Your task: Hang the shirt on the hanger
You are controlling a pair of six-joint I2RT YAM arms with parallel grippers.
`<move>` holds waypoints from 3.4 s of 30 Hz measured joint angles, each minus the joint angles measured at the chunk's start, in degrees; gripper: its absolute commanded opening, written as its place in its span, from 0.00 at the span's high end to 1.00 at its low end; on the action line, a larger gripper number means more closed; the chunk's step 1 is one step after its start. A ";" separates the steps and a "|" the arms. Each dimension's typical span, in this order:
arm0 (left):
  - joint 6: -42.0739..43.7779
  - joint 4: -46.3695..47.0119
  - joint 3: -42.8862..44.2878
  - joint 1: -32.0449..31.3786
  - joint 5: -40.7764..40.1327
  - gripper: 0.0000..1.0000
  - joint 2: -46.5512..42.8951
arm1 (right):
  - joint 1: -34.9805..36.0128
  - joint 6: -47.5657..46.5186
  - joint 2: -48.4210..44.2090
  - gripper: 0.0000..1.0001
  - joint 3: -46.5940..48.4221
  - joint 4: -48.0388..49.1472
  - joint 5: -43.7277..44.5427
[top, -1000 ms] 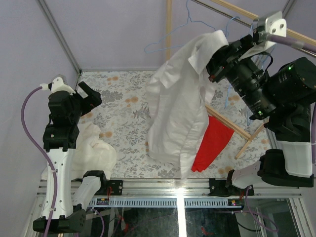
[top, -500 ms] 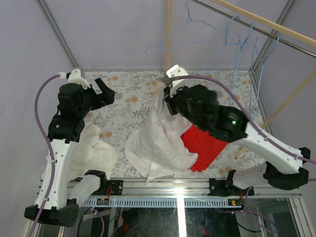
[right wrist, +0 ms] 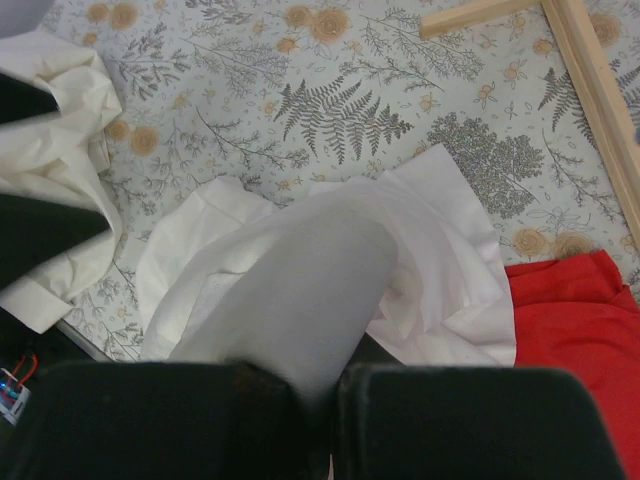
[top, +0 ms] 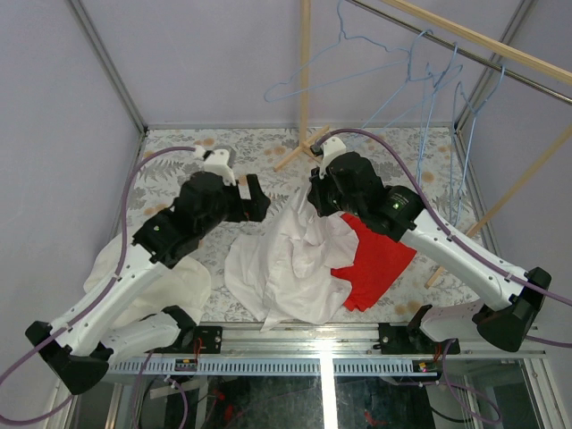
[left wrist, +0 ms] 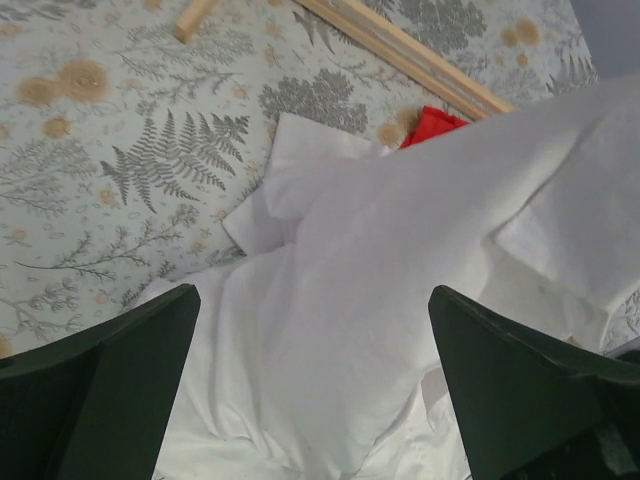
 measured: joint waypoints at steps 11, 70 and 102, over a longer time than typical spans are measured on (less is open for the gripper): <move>-0.15 10.54 -1.86 -5.03 1.66 0.09 -0.61 | -1.70 2.97 -1.25 0.97 -5.99 4.02 -7.23; 1.27 -5.38 18.21 -12.09 -19.32 1.00 17.62 | 11.65 27.91 -14.08 0.36 -35.58 23.96 9.35; -4.39 -9.31 19.39 -11.67 -23.71 1.00 18.43 | 15.30 45.57 -12.66 0.59 -40.61 24.33 8.52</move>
